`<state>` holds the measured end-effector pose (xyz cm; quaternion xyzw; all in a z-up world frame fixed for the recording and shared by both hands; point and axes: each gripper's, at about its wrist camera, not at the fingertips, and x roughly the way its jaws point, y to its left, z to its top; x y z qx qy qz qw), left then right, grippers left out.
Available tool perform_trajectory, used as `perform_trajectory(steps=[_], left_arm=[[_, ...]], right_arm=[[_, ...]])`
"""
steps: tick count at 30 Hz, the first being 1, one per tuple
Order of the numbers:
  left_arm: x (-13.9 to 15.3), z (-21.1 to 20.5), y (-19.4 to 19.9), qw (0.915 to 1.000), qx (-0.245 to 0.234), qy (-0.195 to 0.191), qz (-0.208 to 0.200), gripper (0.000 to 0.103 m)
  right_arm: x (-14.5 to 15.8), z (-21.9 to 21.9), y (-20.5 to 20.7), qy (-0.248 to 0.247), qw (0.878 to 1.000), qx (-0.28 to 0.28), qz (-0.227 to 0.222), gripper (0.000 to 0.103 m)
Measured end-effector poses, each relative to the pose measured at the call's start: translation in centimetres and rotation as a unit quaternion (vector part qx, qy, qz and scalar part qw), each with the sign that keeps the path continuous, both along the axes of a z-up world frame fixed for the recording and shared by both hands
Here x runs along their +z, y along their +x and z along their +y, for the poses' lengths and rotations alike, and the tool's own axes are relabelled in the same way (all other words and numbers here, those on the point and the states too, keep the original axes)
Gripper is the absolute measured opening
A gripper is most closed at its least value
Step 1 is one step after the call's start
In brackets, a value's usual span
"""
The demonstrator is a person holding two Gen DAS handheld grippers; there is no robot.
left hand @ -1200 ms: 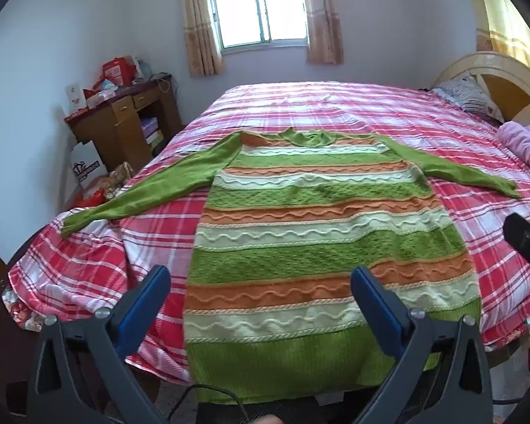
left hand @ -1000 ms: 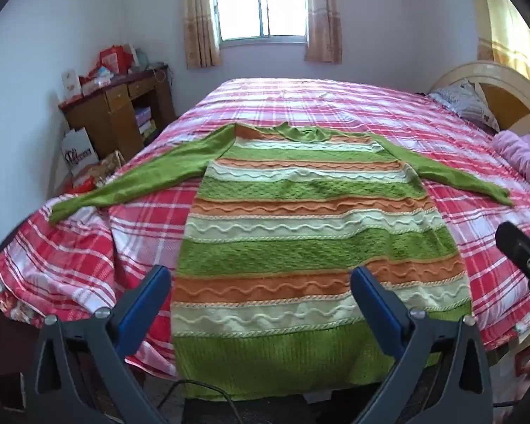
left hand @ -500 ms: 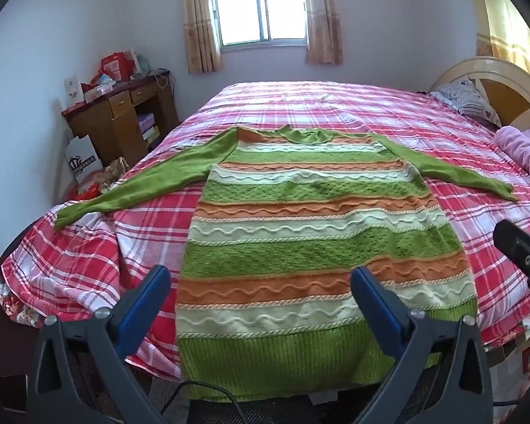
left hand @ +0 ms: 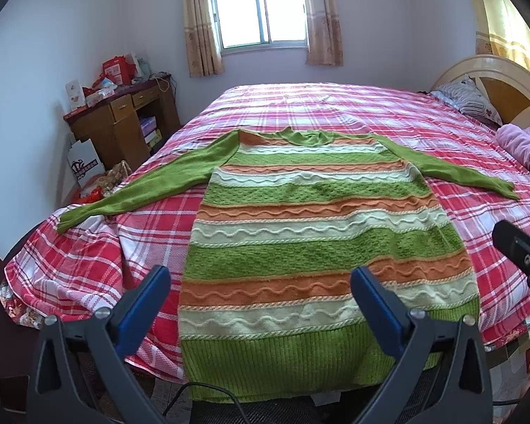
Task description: Fold small clothes
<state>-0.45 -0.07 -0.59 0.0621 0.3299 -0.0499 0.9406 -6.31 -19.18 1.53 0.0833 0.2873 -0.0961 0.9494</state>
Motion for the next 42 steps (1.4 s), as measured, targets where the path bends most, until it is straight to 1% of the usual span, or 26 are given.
perform_trajectory(steps=[42], left_arm=[[-0.53, -0.03, 0.1, 1.0, 0.0, -0.004, 0.008, 0.103]], right_arm=[[-0.6, 0.06, 0.22, 0.004, 1.0, 0.002, 0.007, 0.102]])
